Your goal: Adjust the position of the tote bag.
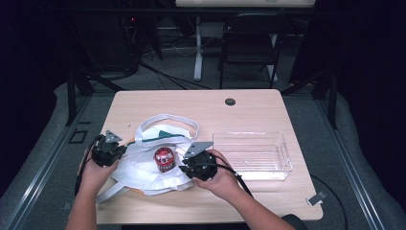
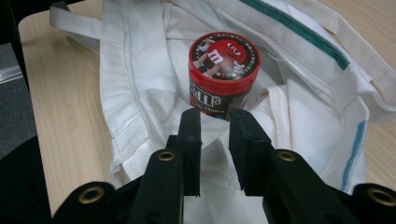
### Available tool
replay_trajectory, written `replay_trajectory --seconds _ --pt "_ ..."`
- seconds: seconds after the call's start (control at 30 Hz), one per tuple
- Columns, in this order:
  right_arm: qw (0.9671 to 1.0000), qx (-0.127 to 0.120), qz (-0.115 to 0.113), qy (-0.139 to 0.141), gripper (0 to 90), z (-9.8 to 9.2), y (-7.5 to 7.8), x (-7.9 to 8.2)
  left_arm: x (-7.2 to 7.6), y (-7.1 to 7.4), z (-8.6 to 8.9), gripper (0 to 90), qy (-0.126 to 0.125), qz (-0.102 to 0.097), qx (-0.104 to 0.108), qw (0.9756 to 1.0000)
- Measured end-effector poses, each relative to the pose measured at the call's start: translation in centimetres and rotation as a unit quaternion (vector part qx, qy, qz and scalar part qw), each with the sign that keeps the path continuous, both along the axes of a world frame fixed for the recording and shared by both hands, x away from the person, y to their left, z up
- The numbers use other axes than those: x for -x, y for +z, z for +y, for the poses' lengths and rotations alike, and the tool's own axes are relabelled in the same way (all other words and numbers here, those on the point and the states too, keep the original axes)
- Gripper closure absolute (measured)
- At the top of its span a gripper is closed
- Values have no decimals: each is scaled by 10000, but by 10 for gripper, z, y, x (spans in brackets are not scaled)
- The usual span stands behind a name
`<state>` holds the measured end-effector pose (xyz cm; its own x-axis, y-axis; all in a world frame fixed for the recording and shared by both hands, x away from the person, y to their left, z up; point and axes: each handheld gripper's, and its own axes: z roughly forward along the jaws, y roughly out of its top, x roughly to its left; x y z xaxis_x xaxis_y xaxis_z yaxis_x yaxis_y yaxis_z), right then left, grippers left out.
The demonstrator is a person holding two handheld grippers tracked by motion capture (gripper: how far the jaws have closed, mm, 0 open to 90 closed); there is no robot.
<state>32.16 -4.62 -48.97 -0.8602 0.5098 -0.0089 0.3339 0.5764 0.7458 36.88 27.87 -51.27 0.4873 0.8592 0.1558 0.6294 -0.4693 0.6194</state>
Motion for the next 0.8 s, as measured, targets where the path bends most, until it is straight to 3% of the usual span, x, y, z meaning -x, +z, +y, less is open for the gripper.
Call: replay_trajectory --seconds 0.17,0.43,0.8 --pt "9998 86 161 70 750 -2 -10 0 -1 0 0 880 11 6 -20 10000" --pt "9994 12 344 83 757 -5 -18 1 -1 -1 0 880 6 -3 -63 10000" --pt "9989 112 453 100 758 -4 -31 3 -2 -1 0 880 18 -9 -62 10000"
